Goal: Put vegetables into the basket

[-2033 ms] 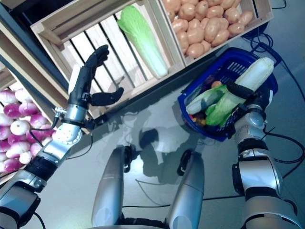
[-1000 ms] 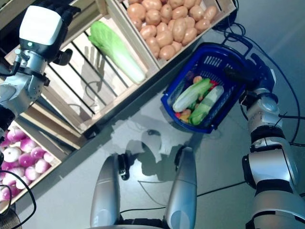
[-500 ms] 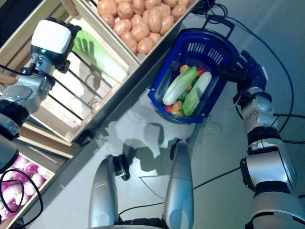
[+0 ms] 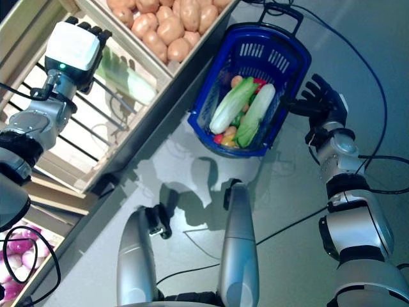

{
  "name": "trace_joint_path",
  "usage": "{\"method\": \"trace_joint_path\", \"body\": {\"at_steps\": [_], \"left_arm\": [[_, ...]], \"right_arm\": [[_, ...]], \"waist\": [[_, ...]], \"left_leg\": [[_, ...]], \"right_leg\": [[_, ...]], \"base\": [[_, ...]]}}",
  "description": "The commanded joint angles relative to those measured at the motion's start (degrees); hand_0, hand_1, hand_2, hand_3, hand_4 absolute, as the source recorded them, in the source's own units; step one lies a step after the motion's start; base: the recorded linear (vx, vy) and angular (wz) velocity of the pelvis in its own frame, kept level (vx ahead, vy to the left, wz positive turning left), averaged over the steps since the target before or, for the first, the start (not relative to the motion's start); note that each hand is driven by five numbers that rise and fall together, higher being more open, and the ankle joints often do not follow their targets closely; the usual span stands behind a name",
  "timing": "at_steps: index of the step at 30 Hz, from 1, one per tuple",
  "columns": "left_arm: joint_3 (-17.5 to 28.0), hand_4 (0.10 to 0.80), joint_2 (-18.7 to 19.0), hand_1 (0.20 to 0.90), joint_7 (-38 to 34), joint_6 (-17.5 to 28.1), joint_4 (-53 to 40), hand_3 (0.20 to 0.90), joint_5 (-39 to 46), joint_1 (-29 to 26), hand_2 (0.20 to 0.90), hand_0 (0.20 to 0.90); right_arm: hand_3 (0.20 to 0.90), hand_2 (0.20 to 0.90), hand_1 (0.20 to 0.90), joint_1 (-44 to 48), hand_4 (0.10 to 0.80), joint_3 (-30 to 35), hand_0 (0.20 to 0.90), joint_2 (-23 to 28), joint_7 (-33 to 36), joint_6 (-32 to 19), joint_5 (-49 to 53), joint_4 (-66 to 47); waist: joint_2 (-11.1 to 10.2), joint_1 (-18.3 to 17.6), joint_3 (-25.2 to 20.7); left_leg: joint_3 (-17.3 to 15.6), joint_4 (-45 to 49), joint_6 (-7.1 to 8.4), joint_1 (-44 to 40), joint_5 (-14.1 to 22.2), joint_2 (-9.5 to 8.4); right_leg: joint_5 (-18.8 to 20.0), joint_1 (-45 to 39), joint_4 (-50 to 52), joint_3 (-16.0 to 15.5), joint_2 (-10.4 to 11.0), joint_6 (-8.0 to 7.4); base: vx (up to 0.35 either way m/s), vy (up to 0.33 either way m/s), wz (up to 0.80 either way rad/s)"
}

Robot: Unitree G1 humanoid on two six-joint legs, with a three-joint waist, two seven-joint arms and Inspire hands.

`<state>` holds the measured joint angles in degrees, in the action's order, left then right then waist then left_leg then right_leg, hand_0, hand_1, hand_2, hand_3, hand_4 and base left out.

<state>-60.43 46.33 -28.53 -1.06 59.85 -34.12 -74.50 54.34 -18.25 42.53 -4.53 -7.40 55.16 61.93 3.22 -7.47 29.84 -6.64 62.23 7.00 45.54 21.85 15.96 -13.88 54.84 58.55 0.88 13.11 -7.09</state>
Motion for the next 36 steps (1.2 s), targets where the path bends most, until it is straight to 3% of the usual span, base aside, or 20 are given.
{"method": "trace_joint_path", "body": {"at_steps": [1,11,20,33,36], "left_arm": [[-0.6,0.800,3.2,0.900,-0.3,-4.9,3.3,0.900,-0.1,-11.1,0.900,0.900],[-0.5,0.800,2.9,0.900,2.8,-5.4,4.1,0.900,-2.6,-10.6,0.900,0.900],[-3.9,0.800,1.9,0.900,4.3,-1.7,3.6,0.900,-10.3,-12.1,0.900,0.900],[-6.3,0.800,0.4,0.900,9.3,-2.2,3.5,0.900,-8.6,-14.7,0.900,0.900],[-5.3,0.800,0.1,0.900,12.9,-4.9,4.0,0.900,-5.0,-14.3,0.900,0.900]], "right_arm": [[0.900,0.900,0.900,0.8,0.800,3.1,0.900,-0.1,-2.2,-5.9,4.3,-4.3],[0.900,0.900,0.900,-0.8,0.800,4.5,0.900,-0.1,-1.4,-6.8,5.3,-6.9],[0.900,0.900,0.900,-0.6,0.800,4.7,0.900,0.4,-0.3,-7.8,6.7,-9.3],[0.900,0.900,0.900,-1.0,0.800,5.6,0.900,1.6,-1.7,-8.2,9.8,-12.2],[0.900,0.900,0.900,-1.2,0.800,5.9,0.900,0.8,-3.5,-8.8,11.4,-14.9]], "waist": [[-1.5,-1.1,-1.1],[-1.7,-1.6,-0.1],[-1.9,-2.1,0.0],[-2.1,-2.9,0.0],[-2.2,-2.8,0.0]], "left_leg": [[1.4,-1.9,1.25,2.7,-0.1,1.01],[1.3,0.1,1.51,5.8,0.4,1.38],[2.2,3.5,1.71,11.8,1.4,2.14],[3.9,10.4,0.88,20.9,3.1,3.11],[4.2,11.6,0.60,22.0,3.5,2.97]], "right_leg": [[1.4,-4.0,-3.2,-0.6,5.0,-1.72],[2.5,-1.5,-2.9,-0.4,5.1,-2.40],[3.0,4.4,-0.9,0.0,5.5,-2.89],[2.5,13.2,4.3,0.8,6.1,-2.61],[2.3,14.2,5.1,0.9,6.2,-2.41]], "base": [[-0.022,0.013,-0.05],[-0.009,0.001,-0.01],[-0.014,0.010,-0.03],[-0.020,0.011,-0.04],[0.000,0.000,0.00]]}}
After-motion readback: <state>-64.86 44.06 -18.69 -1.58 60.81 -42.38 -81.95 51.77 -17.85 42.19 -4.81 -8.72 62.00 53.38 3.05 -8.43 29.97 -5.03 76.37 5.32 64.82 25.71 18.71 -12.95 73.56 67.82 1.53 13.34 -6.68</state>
